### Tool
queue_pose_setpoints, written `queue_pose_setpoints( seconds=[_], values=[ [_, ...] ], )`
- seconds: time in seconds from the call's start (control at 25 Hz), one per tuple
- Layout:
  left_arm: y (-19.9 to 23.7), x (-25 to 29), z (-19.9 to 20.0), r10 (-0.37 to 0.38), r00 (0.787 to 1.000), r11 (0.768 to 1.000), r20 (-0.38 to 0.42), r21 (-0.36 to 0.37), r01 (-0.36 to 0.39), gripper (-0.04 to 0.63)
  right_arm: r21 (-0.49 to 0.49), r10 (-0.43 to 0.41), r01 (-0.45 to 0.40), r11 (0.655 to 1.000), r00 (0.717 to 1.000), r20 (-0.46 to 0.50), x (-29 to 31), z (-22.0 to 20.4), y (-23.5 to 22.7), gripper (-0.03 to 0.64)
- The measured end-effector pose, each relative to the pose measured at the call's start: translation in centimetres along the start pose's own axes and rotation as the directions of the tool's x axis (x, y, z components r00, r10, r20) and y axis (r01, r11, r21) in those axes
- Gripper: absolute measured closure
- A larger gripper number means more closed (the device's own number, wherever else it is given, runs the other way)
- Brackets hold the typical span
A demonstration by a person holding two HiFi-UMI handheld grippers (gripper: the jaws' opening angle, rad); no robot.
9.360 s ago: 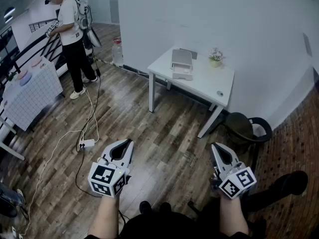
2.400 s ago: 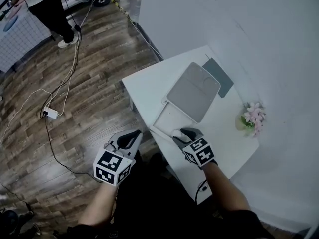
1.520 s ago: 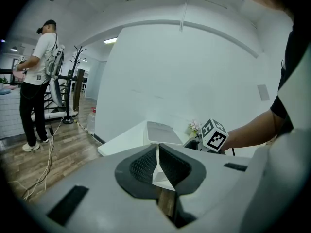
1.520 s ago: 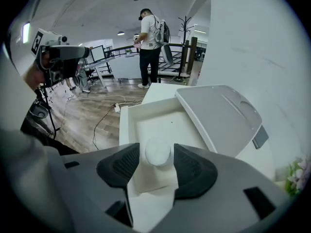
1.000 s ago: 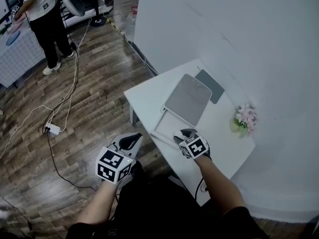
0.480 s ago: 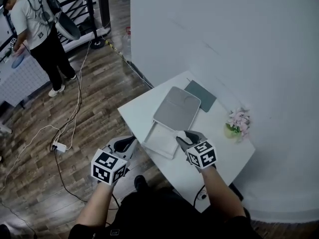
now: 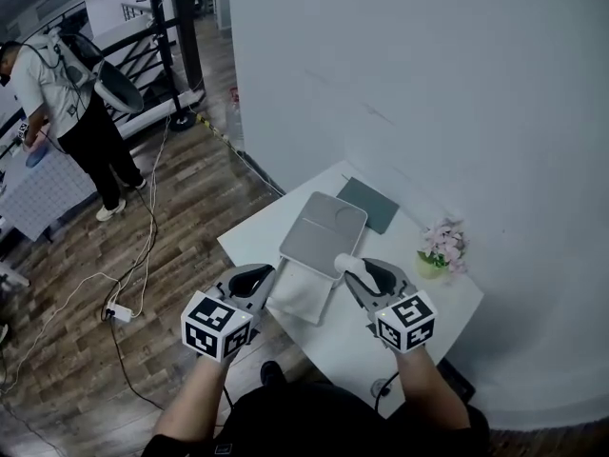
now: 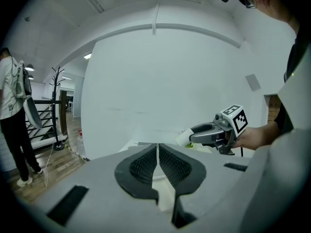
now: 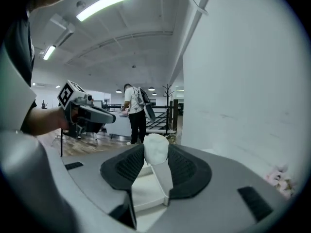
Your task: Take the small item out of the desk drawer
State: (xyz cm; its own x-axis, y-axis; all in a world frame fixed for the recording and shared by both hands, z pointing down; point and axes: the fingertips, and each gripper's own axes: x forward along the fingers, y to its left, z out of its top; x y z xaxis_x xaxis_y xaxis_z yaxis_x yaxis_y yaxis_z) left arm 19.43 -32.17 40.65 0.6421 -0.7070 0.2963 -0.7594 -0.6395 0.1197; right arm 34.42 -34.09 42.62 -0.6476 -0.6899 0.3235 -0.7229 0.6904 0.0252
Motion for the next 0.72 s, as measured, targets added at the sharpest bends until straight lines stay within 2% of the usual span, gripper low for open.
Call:
queue_pose_setpoints(
  seconds=[0.28,0.72],
  values=[
    [-1.4,0.5,3.8,-0.022,0.998,0.999,0.052,0.032,0.02,0.572,0.029,0.026,-0.031,0.999,0.987,0.161,-3.5,5.0,0.1,0.466],
    [-3.5,0.6,6.0,-0.047,0.995,0.997,0.088,0.07,0.041,0.572,0.014,0.031,-0.038,0.999,0.944,0.327,-9.5,8.2,0.2,0.468]
  ],
)
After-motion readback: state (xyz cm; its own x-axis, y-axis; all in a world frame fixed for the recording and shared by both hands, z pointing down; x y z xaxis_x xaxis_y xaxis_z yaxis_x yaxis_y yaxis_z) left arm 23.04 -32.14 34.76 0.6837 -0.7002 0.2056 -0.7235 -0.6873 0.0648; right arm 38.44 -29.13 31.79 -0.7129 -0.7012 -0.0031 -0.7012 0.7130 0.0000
